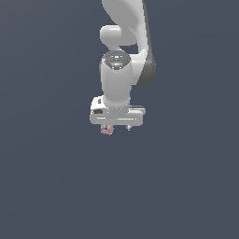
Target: Pick up the object and move it to a goal position.
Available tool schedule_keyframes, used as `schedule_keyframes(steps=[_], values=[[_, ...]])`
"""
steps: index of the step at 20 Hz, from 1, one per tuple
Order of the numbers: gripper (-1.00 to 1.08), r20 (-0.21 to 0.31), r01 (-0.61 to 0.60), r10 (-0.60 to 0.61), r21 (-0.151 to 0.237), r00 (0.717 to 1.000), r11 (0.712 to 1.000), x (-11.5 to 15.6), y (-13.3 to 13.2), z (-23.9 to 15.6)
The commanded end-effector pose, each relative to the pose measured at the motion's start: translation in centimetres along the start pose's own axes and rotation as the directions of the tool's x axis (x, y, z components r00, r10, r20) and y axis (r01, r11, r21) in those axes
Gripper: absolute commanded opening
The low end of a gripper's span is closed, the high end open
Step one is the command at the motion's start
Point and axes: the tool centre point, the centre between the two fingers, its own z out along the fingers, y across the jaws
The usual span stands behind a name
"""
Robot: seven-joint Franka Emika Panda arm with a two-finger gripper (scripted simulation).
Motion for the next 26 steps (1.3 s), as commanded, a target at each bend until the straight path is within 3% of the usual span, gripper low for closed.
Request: schedule_keyframes(steps=[1,14,26], values=[[1.0,0.0,0.0,0.0,0.0,1.0,1.0,0.0,0.0,0.0],[1.0,-0.026,-0.044,0.045,0.02,0.999,0.999,0.2,0.5,-1.1],[1.0,-0.021,0.067,-0.067,0.015,0.998,0.998,-0.5,1.1,-0.2]])
